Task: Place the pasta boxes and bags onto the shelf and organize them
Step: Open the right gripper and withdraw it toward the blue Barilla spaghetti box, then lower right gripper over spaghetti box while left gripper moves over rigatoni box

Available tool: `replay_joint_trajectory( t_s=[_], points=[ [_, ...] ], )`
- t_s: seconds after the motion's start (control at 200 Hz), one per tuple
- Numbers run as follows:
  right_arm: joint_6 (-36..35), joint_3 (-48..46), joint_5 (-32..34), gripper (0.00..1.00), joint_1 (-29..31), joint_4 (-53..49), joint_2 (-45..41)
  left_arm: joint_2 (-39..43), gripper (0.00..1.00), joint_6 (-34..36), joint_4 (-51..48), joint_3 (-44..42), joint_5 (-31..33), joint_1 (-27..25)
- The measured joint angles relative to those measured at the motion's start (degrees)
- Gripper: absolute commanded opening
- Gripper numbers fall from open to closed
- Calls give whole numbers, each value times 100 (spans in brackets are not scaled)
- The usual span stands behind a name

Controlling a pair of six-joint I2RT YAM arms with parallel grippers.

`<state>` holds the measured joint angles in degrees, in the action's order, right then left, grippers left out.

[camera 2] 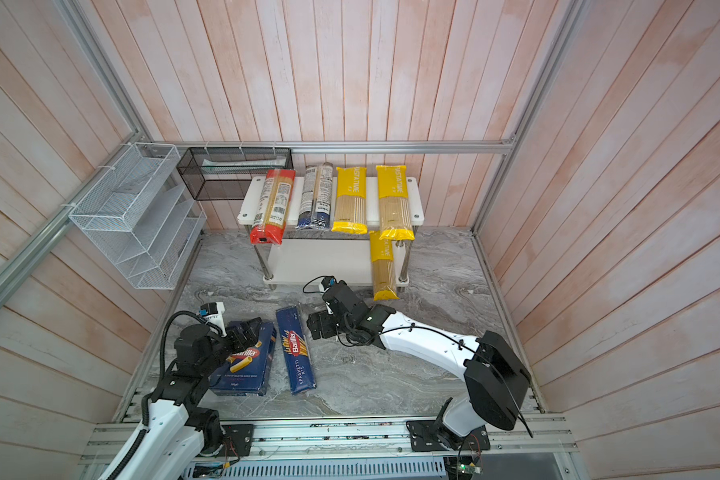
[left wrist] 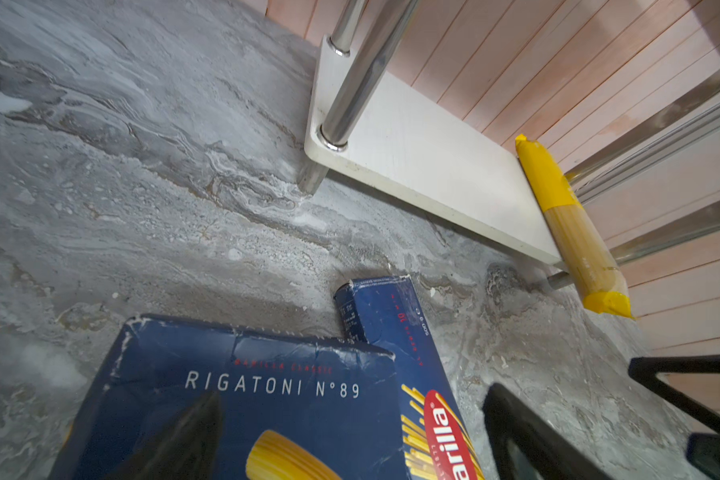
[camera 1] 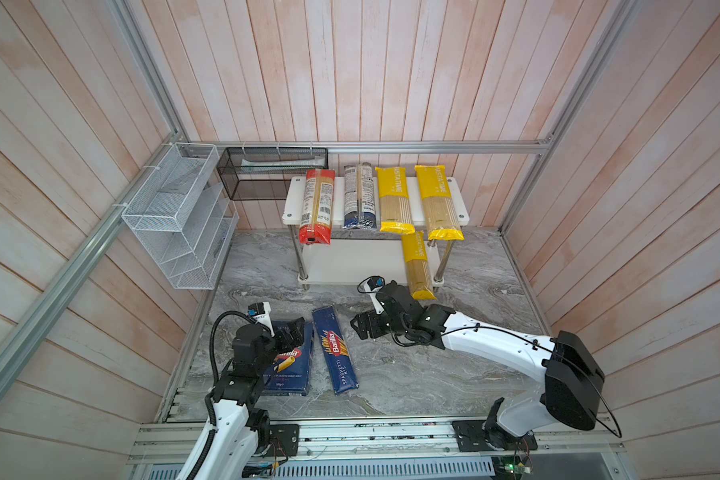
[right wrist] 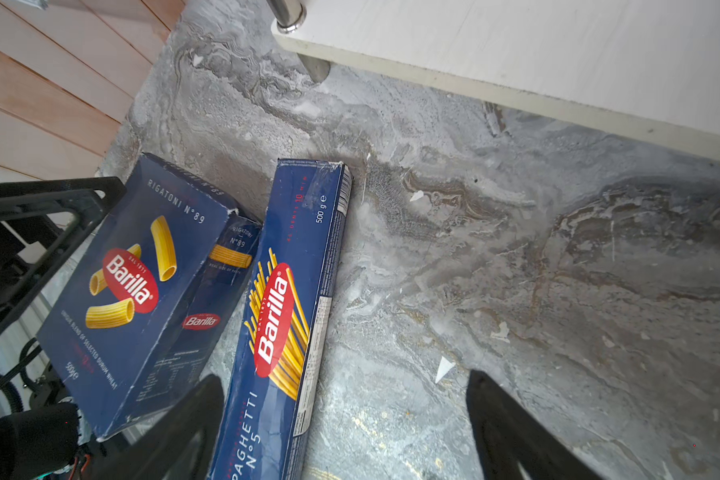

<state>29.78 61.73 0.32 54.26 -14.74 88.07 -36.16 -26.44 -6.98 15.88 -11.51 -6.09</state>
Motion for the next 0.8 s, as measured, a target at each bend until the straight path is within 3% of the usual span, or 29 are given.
replay_joint_trajectory(
  t_s=[0.32, 0.485, 0.8],
  points=[
    [4, 197, -52, 92, 31, -26, 439, -9, 100, -264, 396, -407, 166, 70],
    [48, 380, -127, 92, 225, -33, 793, 61, 100, -391, 339, -389, 225, 376],
    [236, 1421, -31, 93, 907, -439, 1657, -273, 100, -407, -605, 713, 588, 575]
  ],
)
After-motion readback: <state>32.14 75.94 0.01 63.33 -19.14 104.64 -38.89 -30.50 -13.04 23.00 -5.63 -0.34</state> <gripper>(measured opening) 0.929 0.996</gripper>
